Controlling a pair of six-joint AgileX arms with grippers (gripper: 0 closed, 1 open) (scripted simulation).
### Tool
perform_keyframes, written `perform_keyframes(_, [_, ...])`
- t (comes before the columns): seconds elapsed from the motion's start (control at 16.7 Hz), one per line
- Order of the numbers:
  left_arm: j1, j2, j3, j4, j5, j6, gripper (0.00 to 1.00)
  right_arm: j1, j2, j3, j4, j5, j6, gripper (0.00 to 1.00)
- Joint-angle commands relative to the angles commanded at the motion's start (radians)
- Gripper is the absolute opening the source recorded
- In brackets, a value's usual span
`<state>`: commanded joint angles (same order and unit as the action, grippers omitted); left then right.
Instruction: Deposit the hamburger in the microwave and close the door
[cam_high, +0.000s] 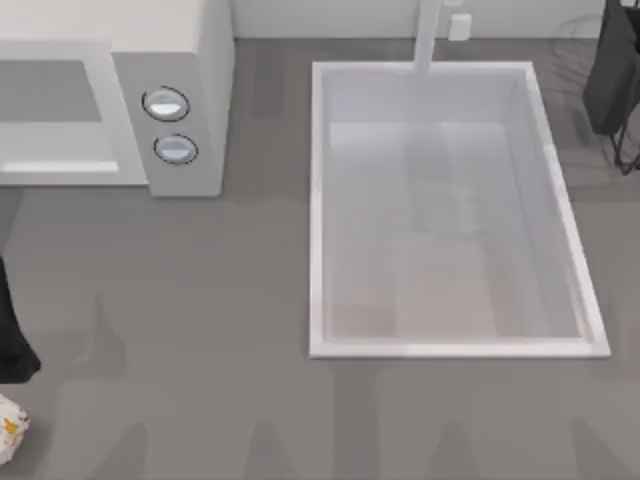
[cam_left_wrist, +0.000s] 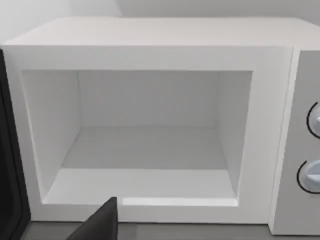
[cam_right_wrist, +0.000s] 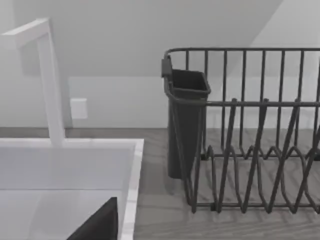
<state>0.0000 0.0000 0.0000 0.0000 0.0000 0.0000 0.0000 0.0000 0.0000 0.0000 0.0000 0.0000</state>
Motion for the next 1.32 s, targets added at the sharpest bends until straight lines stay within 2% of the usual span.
perform_keyframes(0.24, [0.002, 0.034, 0.028, -0.030, 0.001, 0.017, 1.00, 0.000, 0.000, 0.000, 0.000, 0.000, 0.000, 1.00])
perform_keyframes(0.42, [0.013, 0.163, 0.114, -0.135, 0.001, 0.063, 1.00, 0.000, 0.000, 0.000, 0.000, 0.000, 0.000, 1.00])
perform_keyframes(1.02, [0.071, 0.984, 0.559, -0.711, 0.000, 0.277, 1.00, 0.000, 0.000, 0.000, 0.000, 0.000, 0.000, 1.00])
perform_keyframes(1.32, [0.090, 1.294, 0.729, -0.919, -0.001, 0.364, 1.00, 0.000, 0.000, 0.000, 0.000, 0.000, 0.000, 1.00])
